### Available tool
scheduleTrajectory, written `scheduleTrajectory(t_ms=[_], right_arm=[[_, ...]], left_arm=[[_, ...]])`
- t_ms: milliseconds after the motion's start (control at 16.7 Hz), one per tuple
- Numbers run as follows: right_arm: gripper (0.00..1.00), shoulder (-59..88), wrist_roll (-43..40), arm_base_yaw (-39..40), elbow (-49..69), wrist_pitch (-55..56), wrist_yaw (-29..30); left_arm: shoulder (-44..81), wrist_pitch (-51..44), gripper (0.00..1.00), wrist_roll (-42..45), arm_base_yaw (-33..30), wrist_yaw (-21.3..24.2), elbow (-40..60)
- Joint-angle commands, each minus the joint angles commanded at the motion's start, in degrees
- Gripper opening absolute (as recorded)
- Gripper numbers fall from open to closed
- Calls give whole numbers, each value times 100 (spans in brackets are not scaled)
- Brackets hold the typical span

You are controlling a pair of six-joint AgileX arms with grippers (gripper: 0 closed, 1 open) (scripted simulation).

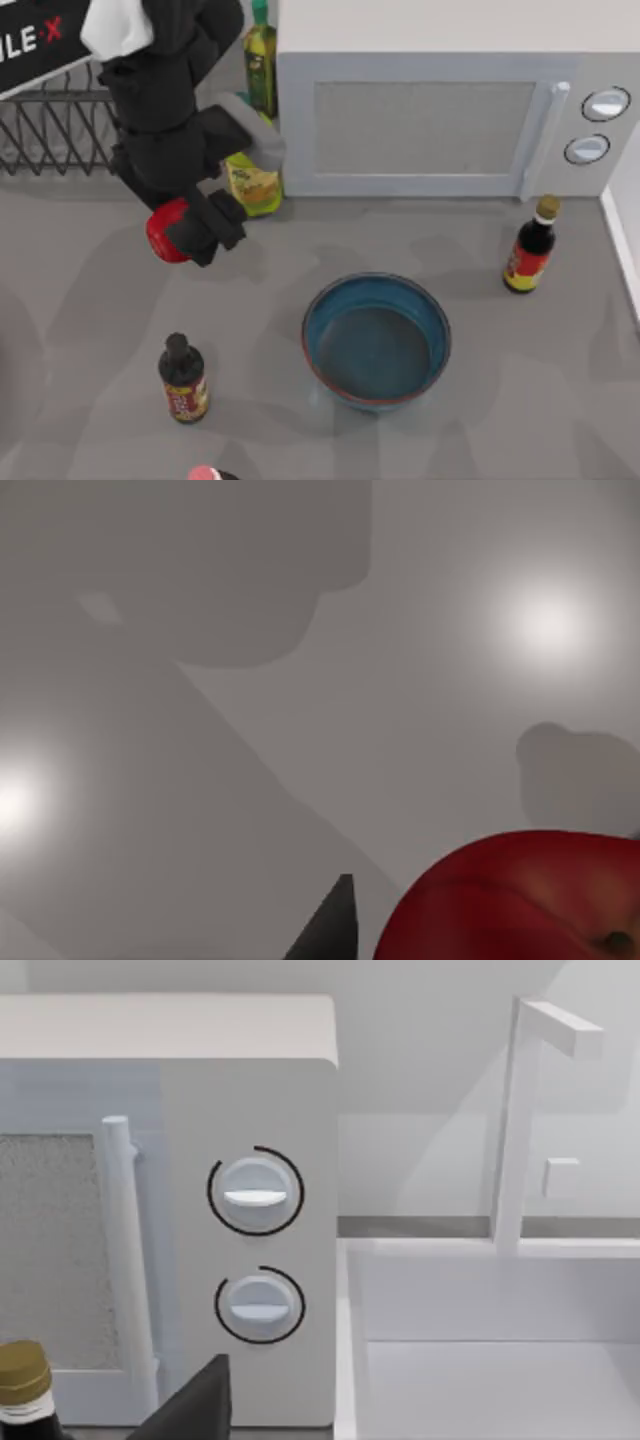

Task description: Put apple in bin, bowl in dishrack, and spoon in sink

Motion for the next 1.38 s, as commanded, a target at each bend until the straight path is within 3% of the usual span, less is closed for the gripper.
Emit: scheduleTrajectory(t_ms=[300,660,840,1380], right_arm=[[100,0,0,0,0,0,0],[100,0,0,0,0,0,0],[100,0,0,0,0,0,0],[100,0,0,0,0,0,0]], left_arm=[[-415,-93,0,-432,623,-374,-233],[-1217,-247,0,-1184,2738,-1027,-586],[-1577,-376,0,-1554,3438,-1307,-792],[-1678,-217,0,-1649,3617,-1407,-1054]])
